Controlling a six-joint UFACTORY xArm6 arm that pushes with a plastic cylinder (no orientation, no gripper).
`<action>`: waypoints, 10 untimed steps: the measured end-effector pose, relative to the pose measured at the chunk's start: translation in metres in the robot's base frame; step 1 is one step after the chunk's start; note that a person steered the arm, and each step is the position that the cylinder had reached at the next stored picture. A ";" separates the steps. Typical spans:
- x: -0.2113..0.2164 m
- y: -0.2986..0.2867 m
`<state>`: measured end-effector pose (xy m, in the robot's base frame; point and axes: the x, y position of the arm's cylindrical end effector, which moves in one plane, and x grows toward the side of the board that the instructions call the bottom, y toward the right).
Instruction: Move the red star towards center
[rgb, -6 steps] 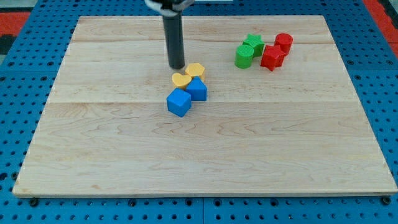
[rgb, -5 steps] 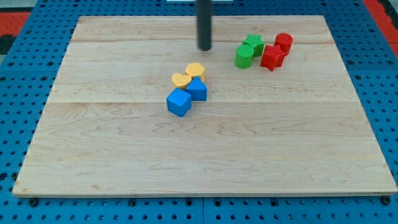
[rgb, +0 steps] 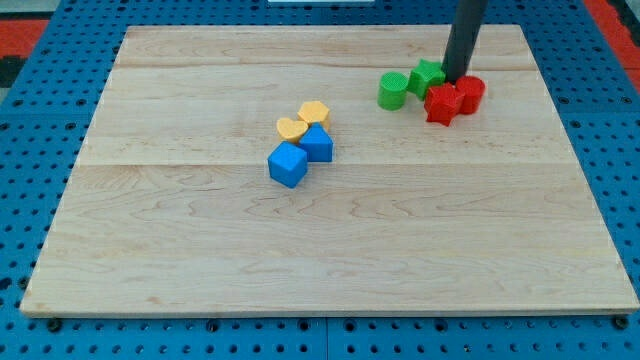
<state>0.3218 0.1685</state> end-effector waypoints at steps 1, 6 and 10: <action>0.035 -0.009; 0.181 -0.108; 0.224 -0.113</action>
